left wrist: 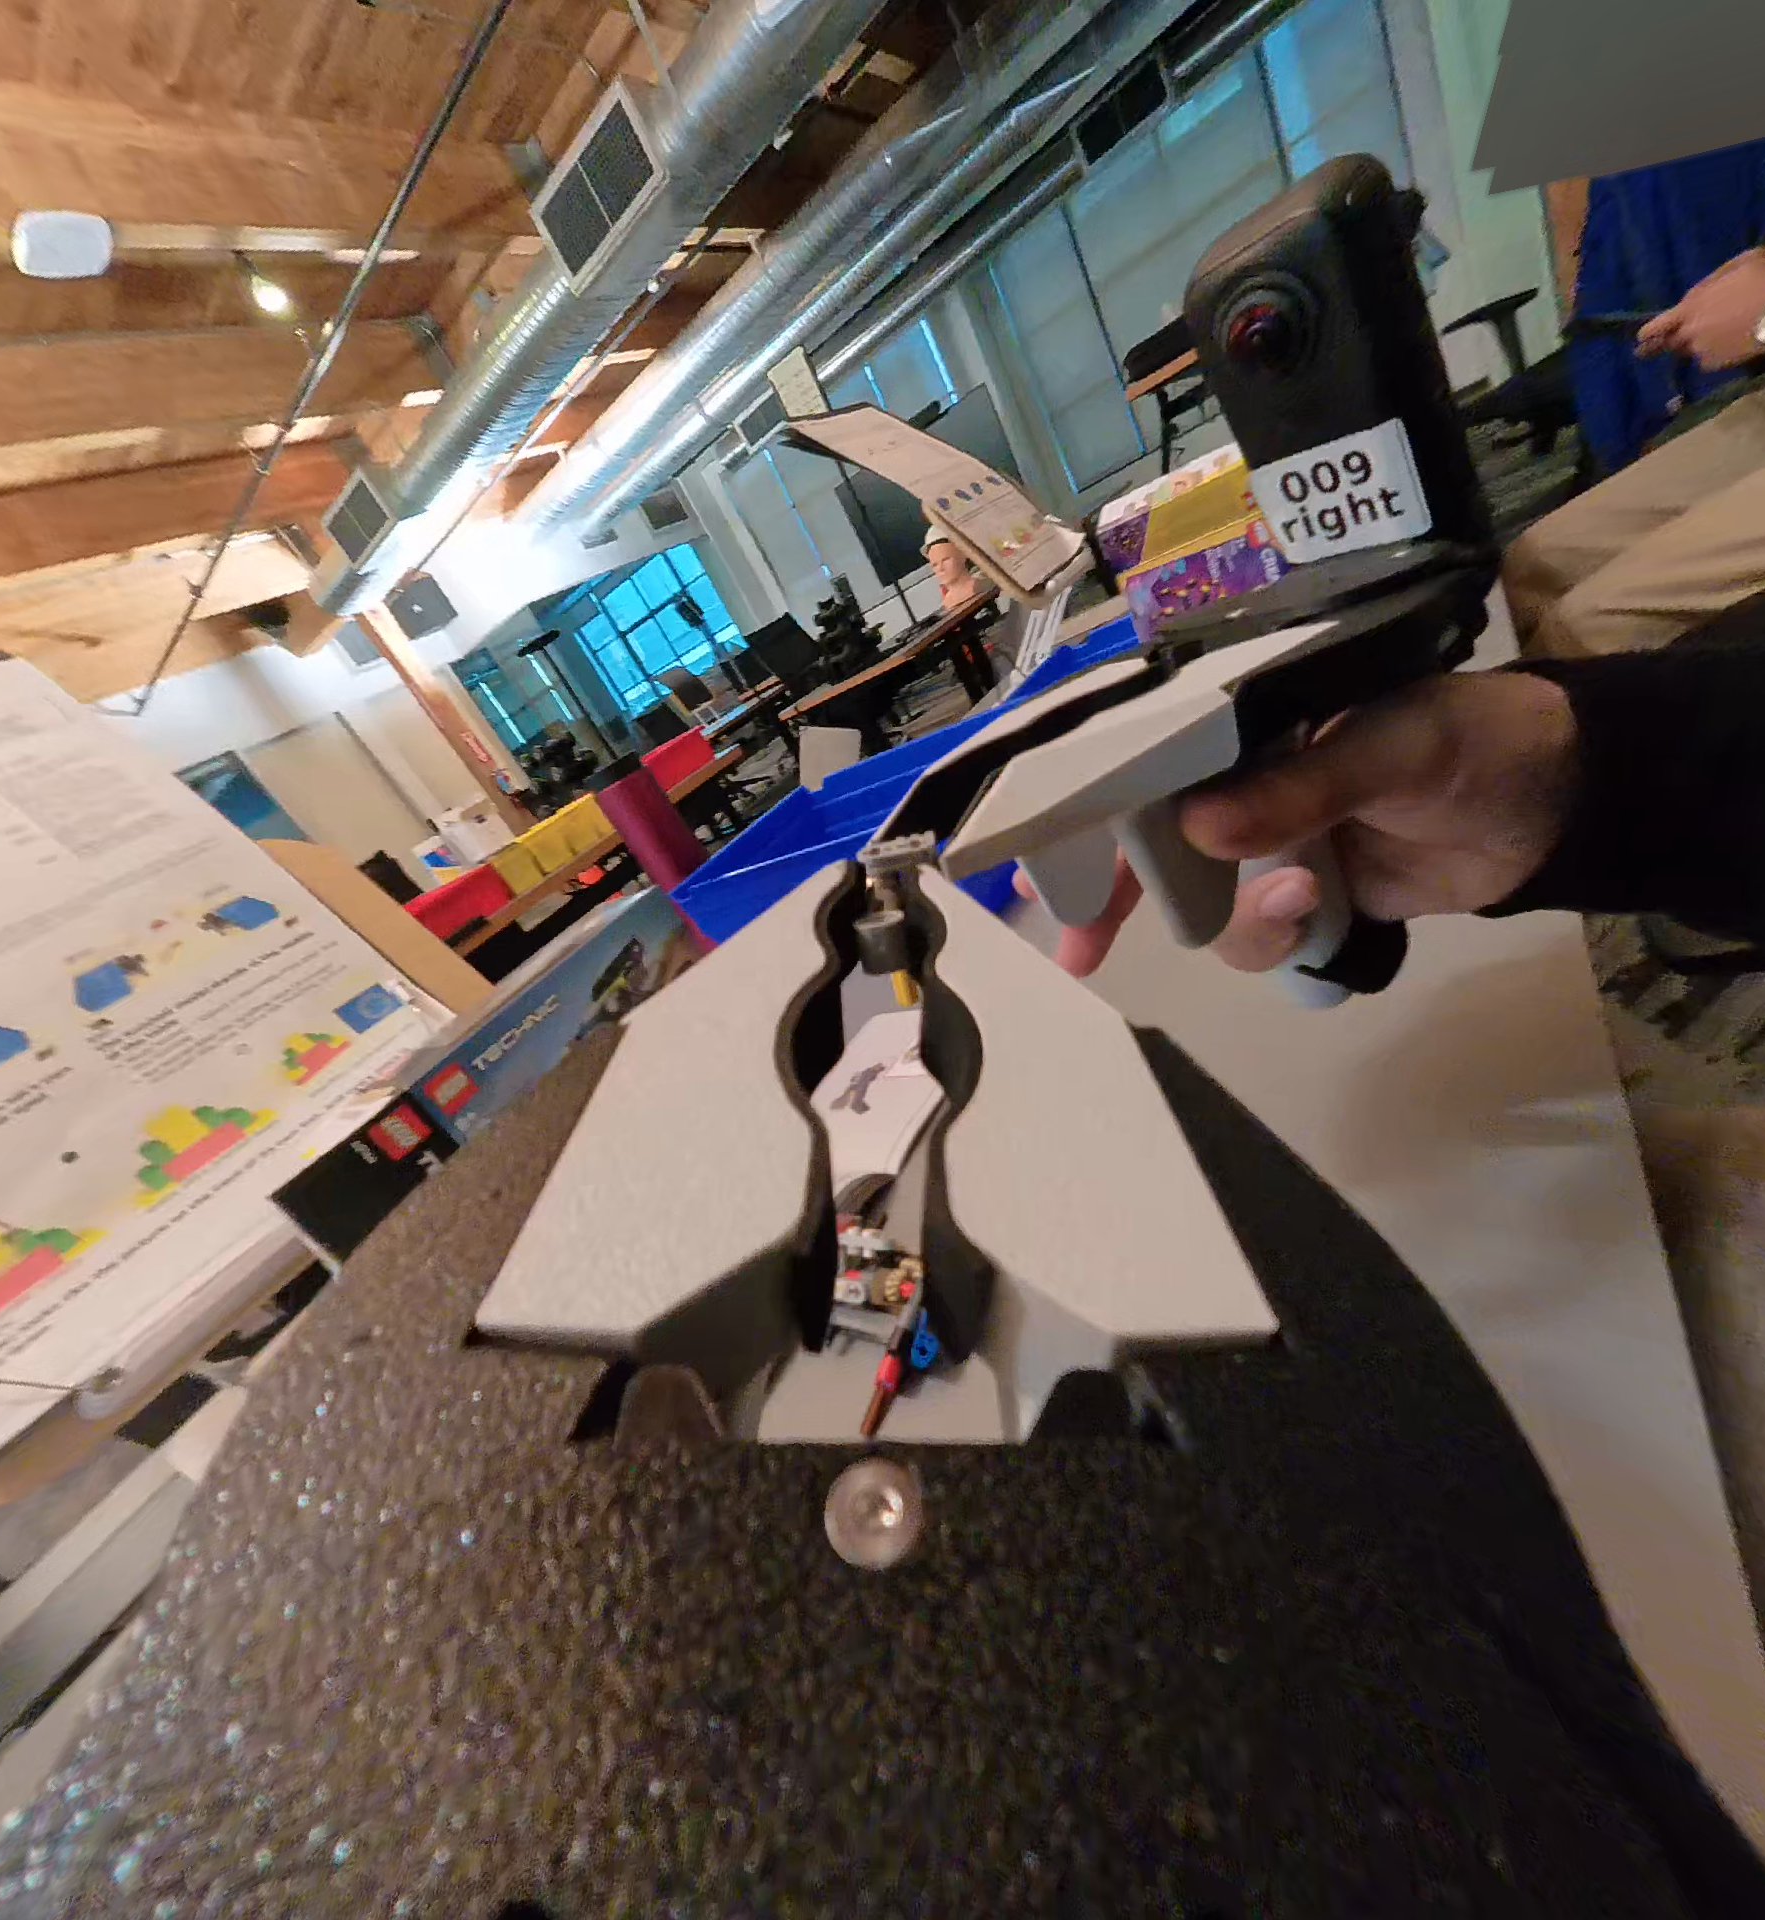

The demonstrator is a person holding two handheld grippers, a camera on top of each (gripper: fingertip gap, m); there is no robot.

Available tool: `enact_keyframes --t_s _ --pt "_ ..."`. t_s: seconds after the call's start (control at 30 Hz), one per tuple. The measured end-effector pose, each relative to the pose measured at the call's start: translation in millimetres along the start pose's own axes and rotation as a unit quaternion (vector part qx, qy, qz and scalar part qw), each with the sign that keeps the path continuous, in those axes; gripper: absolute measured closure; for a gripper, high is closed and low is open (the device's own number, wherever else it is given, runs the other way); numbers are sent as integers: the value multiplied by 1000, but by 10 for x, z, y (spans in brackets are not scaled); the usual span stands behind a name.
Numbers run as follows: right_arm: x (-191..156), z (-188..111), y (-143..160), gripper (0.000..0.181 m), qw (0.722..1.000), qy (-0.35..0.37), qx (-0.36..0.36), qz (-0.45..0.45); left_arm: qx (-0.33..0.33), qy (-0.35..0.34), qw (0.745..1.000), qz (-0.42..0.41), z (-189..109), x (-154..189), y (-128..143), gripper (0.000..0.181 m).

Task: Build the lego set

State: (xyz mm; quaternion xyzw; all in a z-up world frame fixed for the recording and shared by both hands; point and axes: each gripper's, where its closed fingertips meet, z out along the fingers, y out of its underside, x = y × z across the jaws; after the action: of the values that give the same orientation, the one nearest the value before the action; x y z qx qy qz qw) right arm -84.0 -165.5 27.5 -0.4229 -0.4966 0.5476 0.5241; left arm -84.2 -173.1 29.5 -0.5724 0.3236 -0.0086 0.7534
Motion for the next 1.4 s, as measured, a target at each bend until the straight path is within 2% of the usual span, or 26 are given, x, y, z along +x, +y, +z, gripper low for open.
enact_keyframes --t_s 0.17,0.3,0.67,0.83,1.0,1.1,1.23,1.4 --pt "-40 15 -38 160 1000 4 3 -8 -1 -10 999 44 14 26 -26 176" --pt "-63 17 -72 171 1000 7 5 -23 10 -14 999 41 4 14 -54 177" --pt "-71 41 -142 174 996 57 28 -60 34 -33 998 40 -16 -31 -111 176" --pt "-83 47 -136 173 997 54 35 -46 43 -36 998 42 -26 -31 -133 176" --pt "-77 45 -113 152 998 41 15 -39 78 -24 995 49 -75 2 -240 176" --pt "-169 45 -141 168 998 15 18 -51 87 -21 994 56 -82 15 -260 177" --pt "-174 33 -181 159 997 20 20 -71 95 -16 994 55 -86 30 -284 177" --pt "-193 14 -225 163 996 17 29 -82 101 -8 993 58 -83 55 -308 177"
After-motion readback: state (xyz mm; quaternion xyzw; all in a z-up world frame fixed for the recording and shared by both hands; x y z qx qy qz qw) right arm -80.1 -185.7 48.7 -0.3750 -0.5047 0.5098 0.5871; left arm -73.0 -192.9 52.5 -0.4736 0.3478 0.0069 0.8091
